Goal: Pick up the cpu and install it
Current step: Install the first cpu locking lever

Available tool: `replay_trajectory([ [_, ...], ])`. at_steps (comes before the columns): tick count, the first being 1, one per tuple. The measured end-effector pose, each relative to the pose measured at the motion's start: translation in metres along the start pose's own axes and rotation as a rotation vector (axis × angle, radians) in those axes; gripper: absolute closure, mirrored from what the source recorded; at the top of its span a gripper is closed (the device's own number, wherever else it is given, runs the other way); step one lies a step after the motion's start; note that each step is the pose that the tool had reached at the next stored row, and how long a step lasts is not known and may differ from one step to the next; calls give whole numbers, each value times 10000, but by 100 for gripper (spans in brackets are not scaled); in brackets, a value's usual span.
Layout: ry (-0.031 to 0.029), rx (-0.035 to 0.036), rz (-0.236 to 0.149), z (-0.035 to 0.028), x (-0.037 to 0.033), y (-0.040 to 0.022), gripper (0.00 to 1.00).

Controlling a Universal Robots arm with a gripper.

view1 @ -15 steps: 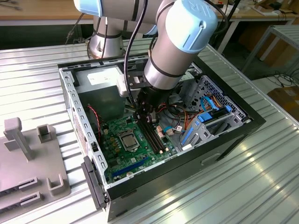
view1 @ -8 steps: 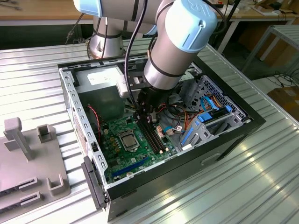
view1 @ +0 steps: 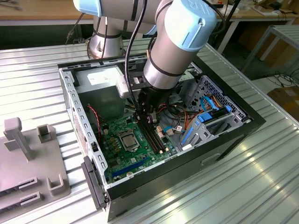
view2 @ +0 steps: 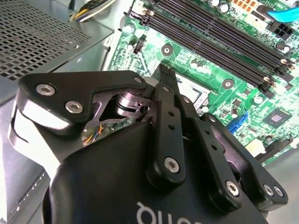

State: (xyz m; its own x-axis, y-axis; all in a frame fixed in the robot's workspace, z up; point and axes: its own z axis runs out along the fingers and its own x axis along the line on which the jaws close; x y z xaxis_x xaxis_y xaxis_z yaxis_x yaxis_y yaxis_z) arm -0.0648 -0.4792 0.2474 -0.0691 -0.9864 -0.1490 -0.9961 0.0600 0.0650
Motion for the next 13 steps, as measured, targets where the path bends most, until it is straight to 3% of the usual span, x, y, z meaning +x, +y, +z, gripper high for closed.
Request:
replay_trajectory([
  [3, 105, 7, 5, -1, 3, 0, 89],
  [9, 404, 28, 16, -2, 12, -1, 89],
  [13, 505, 33, 19, -4, 18, -1, 89],
])
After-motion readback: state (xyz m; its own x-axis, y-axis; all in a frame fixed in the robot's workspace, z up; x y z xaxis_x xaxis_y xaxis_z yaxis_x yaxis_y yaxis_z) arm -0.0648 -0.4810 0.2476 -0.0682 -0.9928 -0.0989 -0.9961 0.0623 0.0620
